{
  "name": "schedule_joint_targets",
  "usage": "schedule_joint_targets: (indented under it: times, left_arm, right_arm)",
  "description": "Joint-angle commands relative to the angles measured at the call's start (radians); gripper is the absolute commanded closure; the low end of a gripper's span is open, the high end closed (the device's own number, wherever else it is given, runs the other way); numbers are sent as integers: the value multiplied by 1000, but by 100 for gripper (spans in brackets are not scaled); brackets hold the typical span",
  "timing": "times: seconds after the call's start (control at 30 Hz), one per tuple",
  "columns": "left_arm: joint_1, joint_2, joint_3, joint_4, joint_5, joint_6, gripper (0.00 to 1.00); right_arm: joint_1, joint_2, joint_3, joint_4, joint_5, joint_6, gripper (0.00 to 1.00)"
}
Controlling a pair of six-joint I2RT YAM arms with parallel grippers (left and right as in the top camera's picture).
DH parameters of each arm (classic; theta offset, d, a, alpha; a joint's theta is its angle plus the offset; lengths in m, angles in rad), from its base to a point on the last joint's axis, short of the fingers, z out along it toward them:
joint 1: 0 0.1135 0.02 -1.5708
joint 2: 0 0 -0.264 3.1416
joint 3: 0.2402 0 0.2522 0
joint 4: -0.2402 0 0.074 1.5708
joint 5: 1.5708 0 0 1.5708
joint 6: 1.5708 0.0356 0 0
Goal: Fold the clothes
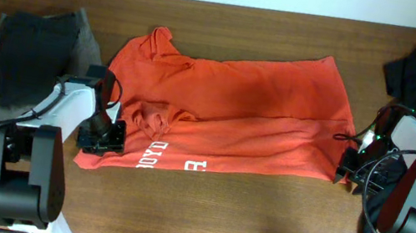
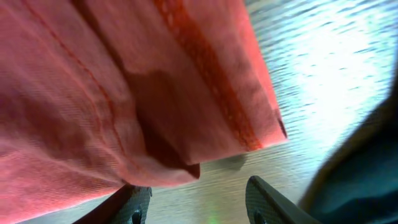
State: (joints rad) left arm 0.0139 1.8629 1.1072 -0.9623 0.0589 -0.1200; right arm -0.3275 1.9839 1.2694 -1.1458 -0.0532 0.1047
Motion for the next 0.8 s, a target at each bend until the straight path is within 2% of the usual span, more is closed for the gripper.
schedule_joint_targets:
  times: [0.0,0.13,0.2,0.27,0.3,0.37,0.53,0.67,0.77]
  left_arm:
    - [15,36,-27,8,-56,5,51]
    - [15,36,-27,22,-55,5,51]
    - [15,36,-27,26,-55,5,51]
    - [15,36,-27,27,-54,5,51]
    - [15,36,-27,30,-53,5,51]
    - [15,36,-27,30,-51,5,51]
    - [15,36,-27,31,-50,5,51]
    - [15,36,-27,29,-47,5,50]
    - [15,36,-27,29,-47,5,50]
  right_arm:
    - [0,-70,60,0,-75,3,44]
    - [0,-105,90,56,-75,-24,38]
    - [0,-95,89,115,-107,-64,46]
    - [1,-77,89,159,-158,-102,62]
    - [1,-63,89,180,-164,-101,75]
    - [1,-40,88,198,-165,-101,84]
    - [1,19,86,209,-164,-102,88]
    - [1,22,56,200,-120,-101,82]
    - [0,22,28,173,-80,-101,83]
